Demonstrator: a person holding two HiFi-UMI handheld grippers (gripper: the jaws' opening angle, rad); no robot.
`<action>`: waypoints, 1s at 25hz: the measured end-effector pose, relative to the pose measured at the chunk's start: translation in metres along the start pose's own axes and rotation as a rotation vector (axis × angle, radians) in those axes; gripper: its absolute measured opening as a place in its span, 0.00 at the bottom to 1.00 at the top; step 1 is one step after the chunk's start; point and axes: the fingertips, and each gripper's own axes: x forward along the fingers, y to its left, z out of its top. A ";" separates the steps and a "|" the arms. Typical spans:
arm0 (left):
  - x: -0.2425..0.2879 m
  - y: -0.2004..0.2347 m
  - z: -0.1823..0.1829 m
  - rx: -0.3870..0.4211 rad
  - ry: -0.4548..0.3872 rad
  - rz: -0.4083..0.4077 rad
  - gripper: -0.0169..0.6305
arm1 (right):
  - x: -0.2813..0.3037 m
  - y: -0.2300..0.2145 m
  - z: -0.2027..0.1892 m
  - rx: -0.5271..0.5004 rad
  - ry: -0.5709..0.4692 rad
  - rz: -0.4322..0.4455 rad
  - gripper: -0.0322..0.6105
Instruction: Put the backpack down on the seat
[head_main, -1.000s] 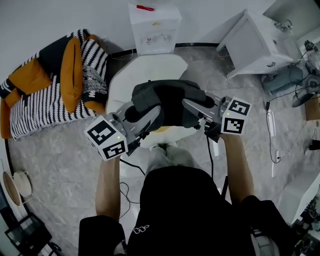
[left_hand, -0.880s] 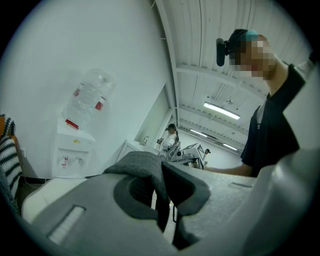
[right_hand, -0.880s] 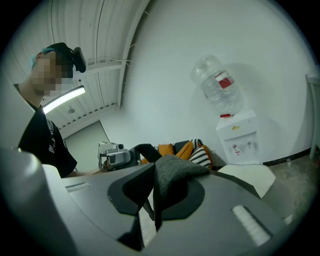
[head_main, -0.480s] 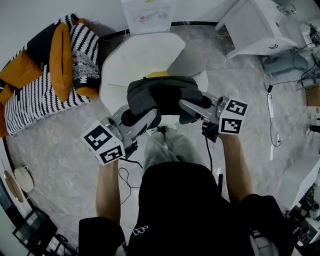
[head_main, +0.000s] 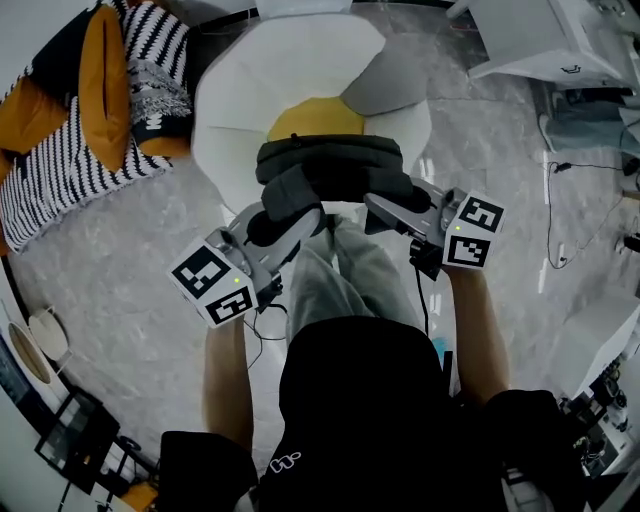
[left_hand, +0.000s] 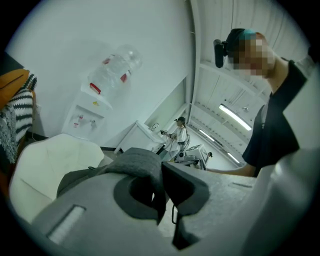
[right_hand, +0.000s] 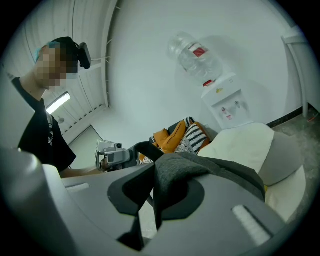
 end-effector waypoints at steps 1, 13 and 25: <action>0.000 0.002 -0.007 -0.013 0.008 -0.001 0.07 | 0.002 -0.003 -0.006 0.015 0.001 -0.003 0.12; 0.009 0.035 -0.080 -0.121 0.121 -0.008 0.07 | 0.017 -0.041 -0.073 0.123 0.048 -0.025 0.12; 0.011 0.067 -0.144 -0.248 0.105 0.033 0.07 | 0.032 -0.058 -0.157 0.211 0.116 0.005 0.12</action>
